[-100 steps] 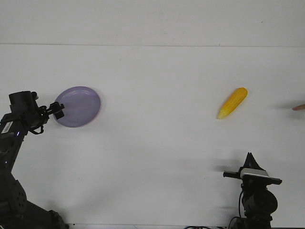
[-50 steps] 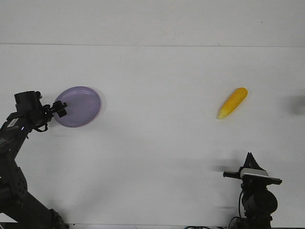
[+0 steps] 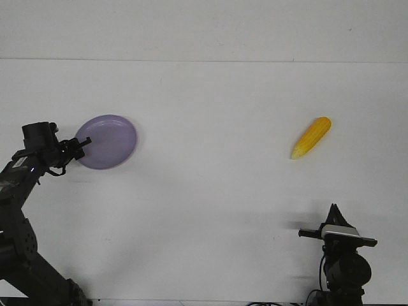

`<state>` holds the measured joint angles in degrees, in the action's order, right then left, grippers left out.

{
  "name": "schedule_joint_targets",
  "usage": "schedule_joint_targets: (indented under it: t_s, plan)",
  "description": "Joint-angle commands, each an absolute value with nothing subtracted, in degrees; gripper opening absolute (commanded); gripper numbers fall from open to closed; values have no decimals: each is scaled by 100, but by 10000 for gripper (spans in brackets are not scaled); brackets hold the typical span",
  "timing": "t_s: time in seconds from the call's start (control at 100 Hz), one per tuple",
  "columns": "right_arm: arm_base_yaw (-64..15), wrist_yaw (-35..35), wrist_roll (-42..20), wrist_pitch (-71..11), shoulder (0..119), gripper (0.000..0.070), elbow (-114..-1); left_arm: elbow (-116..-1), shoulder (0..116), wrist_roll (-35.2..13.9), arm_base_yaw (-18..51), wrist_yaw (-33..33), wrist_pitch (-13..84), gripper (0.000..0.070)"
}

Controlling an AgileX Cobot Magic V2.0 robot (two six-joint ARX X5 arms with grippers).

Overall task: Place corn on plate with both arms
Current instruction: 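Reach the left gripper forward and grip the rim of the lavender plate, then drag the lavender plate with the left gripper toward the table center, nearer the robot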

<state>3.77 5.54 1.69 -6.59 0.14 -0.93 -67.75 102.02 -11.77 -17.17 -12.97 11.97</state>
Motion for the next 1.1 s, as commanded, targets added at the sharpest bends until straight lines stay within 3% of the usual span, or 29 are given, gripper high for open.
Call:
schedule_joint_targets:
  t_s: [0.0,0.29,0.62,0.85,1.0,1.09]
  plan:
    - [384,545,113,-600,5,17,-73,-6879,10337,-1216,-1712,-1339,1120,7]
    - [384,545,113,-600,5,17,-73,-6886,9909,-1280,-1715,-1986,1114,7]
    - [384,545,113,-600,8,17,-73,-6853,7929,-1260,-1487,-2720,2117,6]
    - [384,545,113,-600,5,17,-73,-5878,6392,-1258,-327,-2685,2506,7]
    - [384,545,113,-600,5,17,-73,-5004,5870,-1675,639,-2630,2327,7]
    - [384,545,113,-600,5,17,-73,-4617,5839,-1852,1214,-2237,2250,7]
